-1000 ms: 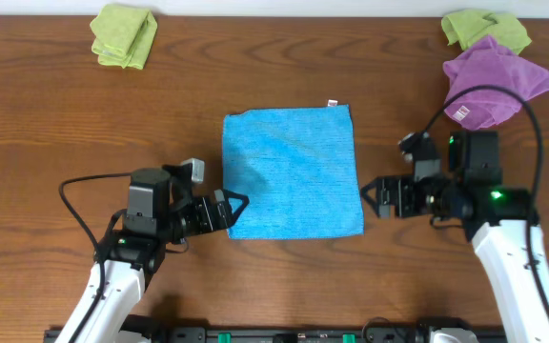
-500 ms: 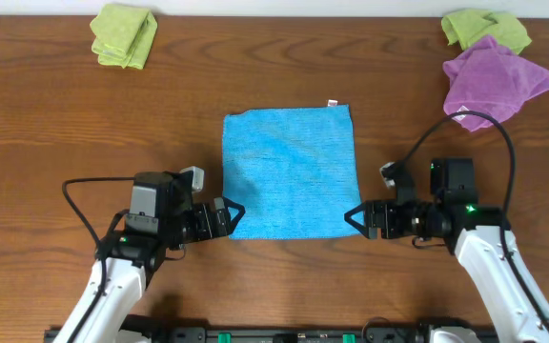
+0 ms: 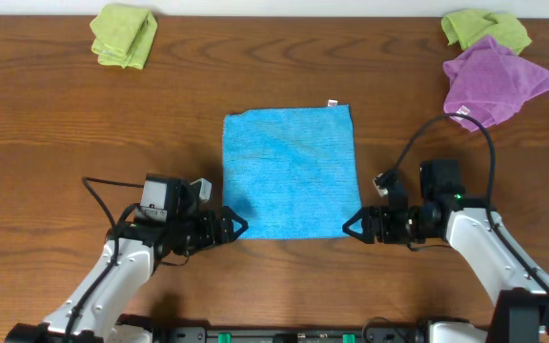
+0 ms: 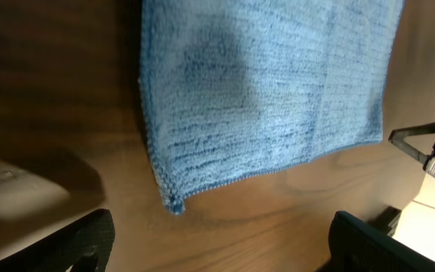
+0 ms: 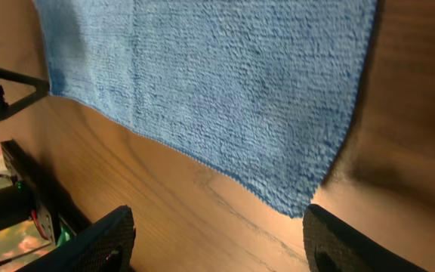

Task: Fold the cloth
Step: 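Move both grippers to the near corners of the blue cloth and grasp, then lift the near edge with both grippers and fold it toward the far edge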

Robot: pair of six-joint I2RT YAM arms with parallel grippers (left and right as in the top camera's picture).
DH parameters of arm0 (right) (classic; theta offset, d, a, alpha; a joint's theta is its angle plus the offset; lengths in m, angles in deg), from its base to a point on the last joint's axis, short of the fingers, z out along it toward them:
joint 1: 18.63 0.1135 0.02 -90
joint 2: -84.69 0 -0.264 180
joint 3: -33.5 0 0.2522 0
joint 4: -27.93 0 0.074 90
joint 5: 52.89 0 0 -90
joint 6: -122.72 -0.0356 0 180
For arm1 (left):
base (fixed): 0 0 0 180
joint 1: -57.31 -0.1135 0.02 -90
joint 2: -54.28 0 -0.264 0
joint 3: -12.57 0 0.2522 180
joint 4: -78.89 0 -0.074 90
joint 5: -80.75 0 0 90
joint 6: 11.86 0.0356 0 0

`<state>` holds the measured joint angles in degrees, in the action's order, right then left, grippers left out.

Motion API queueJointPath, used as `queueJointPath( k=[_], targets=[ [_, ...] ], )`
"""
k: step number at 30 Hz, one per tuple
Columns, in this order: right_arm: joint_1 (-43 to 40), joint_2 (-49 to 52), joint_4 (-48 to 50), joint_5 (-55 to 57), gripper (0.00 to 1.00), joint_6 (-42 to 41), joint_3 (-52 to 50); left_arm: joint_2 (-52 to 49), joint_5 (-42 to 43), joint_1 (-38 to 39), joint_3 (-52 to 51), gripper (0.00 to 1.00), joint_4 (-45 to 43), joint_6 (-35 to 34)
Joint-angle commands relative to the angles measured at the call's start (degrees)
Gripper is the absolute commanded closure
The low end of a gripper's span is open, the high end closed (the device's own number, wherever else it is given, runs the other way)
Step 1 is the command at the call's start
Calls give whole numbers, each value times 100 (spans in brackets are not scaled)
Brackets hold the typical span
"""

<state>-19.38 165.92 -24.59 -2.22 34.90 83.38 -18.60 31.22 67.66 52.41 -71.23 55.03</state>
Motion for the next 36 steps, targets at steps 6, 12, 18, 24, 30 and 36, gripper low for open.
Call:
queueJointPath(
  k=[6,12,18,24,30,36],
  targets=[
    [-350,33,116,-142,30,107,-238,-107,136,17,76,8,35,-166],
    [-363,205,323,-142,32,61,-334,-385,122,17,76,8,-24,-284],
    [-363,603,511,-142,38,61,-337,-645,262,17,76,8,-304,-437],
    [-363,1029,787,-142,50,0,-334,-824,264,17,76,26,-332,-662],
    [-363,1067,920,-138,65,0,-334,-994,271,17,76,49,-435,-748],
    [-367,1067,1045,-98,69,-87,-334,-1005,264,17,76,45,-702,-868]
  ],
)
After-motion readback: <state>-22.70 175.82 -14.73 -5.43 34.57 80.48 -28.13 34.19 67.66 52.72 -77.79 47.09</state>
